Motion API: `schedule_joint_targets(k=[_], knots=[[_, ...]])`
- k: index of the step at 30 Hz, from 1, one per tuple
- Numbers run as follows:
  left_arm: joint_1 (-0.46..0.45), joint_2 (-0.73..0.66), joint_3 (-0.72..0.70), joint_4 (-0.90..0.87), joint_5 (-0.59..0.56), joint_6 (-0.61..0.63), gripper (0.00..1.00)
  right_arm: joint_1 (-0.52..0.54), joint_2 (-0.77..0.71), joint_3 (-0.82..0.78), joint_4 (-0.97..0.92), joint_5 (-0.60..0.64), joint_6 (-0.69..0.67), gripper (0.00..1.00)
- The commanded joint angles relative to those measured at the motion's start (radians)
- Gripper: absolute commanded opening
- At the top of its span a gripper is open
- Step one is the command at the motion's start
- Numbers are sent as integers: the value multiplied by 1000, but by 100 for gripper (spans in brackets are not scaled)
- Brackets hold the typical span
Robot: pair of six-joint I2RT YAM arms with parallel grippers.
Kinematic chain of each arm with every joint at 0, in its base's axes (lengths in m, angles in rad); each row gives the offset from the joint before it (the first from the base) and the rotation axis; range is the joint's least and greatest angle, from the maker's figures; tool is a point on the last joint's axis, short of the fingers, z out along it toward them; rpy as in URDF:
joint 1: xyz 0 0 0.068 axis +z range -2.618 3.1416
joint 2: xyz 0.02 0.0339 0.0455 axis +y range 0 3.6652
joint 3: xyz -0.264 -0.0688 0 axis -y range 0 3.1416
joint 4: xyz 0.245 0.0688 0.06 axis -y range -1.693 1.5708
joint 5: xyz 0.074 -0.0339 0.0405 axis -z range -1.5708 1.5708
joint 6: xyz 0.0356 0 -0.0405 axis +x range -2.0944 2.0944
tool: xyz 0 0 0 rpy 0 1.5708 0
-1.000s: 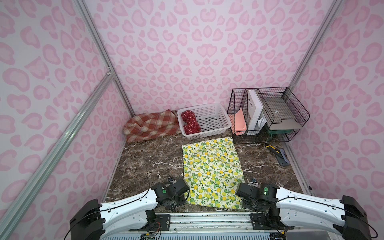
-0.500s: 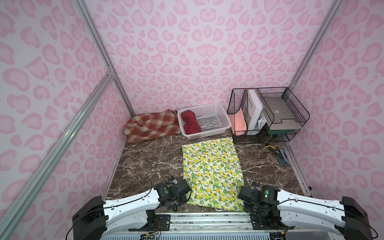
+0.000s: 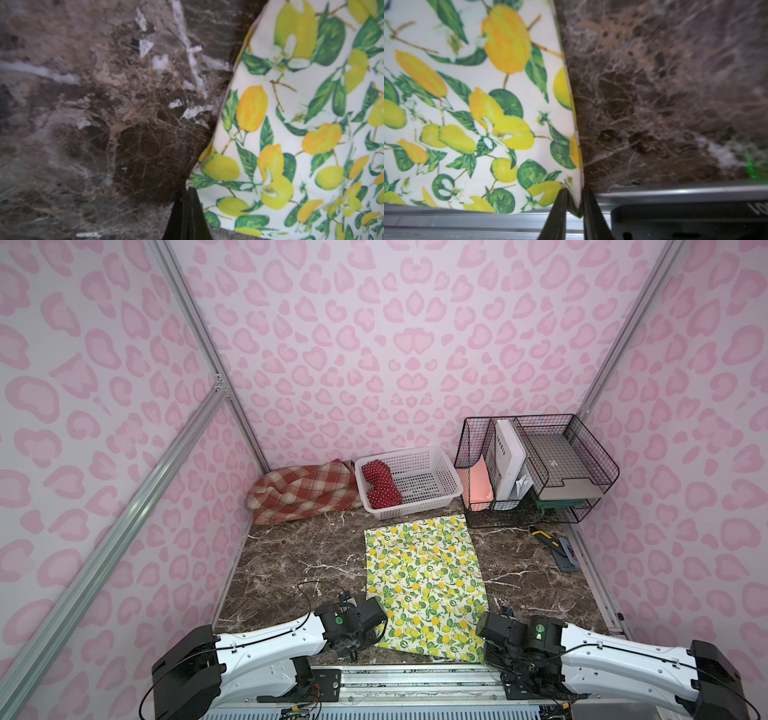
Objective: Roll up the skirts
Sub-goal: Fold the skirt at the center of the board.
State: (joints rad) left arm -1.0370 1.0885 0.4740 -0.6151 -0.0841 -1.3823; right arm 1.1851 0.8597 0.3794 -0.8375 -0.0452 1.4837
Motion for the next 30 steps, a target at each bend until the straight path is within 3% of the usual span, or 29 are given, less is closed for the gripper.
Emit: schedule_joint_targets(k=[1, 8, 13, 17, 23, 27, 30], knots=[[0, -13, 0, -20, -30, -9, 0, 0, 5, -3, -4, 17, -16, 3], [-1, -51, 70, -102, -82, 27, 0, -4, -32, 71, -58, 67, -33, 0], [6, -59, 140, -160, -133, 79, 0, -61, -36, 196, -100, 159, -134, 0], [70, -71, 206, -186, -173, 179, 0, -269, 15, 293, -47, 137, -384, 0], [285, -56, 316, -135, -162, 386, 0, -566, 168, 382, 192, 49, -709, 0], [415, 74, 415, -15, -114, 509, 0, -682, 354, 469, 349, 26, -820, 0], [454, 226, 507, 69, -93, 557, 0, -717, 512, 562, 409, 9, -875, 0]])
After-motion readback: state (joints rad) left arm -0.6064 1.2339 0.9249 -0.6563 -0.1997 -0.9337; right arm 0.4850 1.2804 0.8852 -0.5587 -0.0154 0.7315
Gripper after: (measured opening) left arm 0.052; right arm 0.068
